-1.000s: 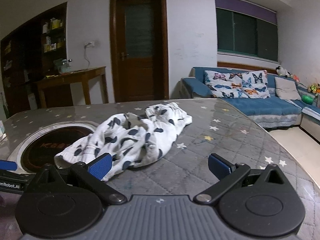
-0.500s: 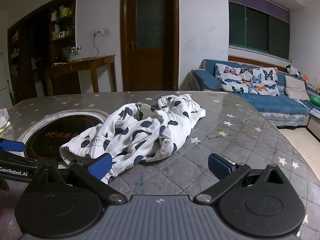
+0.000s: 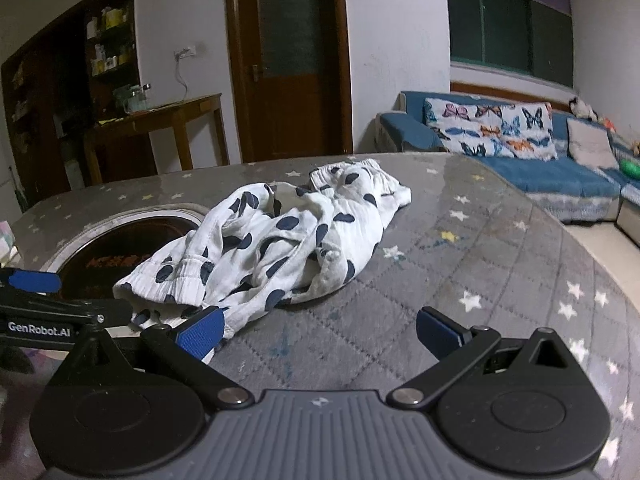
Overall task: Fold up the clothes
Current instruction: 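Move both grippers toward the crumpled white polka-dot trousers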
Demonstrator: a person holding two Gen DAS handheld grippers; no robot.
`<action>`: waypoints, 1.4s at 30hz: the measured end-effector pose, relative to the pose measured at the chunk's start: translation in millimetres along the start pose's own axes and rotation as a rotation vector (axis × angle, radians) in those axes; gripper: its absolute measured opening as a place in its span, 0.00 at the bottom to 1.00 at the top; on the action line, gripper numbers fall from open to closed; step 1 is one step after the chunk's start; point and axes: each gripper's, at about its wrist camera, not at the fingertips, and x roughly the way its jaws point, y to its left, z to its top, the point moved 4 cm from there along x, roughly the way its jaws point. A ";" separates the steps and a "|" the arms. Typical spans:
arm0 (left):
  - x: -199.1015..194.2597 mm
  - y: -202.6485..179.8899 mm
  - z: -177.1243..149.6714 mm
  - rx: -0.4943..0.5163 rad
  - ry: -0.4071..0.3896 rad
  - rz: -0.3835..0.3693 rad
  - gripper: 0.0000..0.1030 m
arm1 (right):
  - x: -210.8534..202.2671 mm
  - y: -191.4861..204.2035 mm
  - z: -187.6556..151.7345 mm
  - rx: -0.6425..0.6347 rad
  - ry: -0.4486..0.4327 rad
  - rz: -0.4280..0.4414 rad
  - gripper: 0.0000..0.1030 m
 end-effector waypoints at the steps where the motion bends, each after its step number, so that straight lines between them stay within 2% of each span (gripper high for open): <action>1: -0.6 0.2 -0.3 0.001 0.001 0.000 1.00 | 0.2 0.8 -0.8 -0.001 0.003 -0.001 1.00; 23: -8.9 4.5 -10.3 -0.016 0.012 0.014 1.00 | -12.3 15.4 -7.0 0.012 0.009 -0.008 1.00; 42: -0.4 2.6 -8.9 0.002 0.027 0.019 1.00 | -1.1 16.3 -2.9 -0.005 0.028 -0.015 0.99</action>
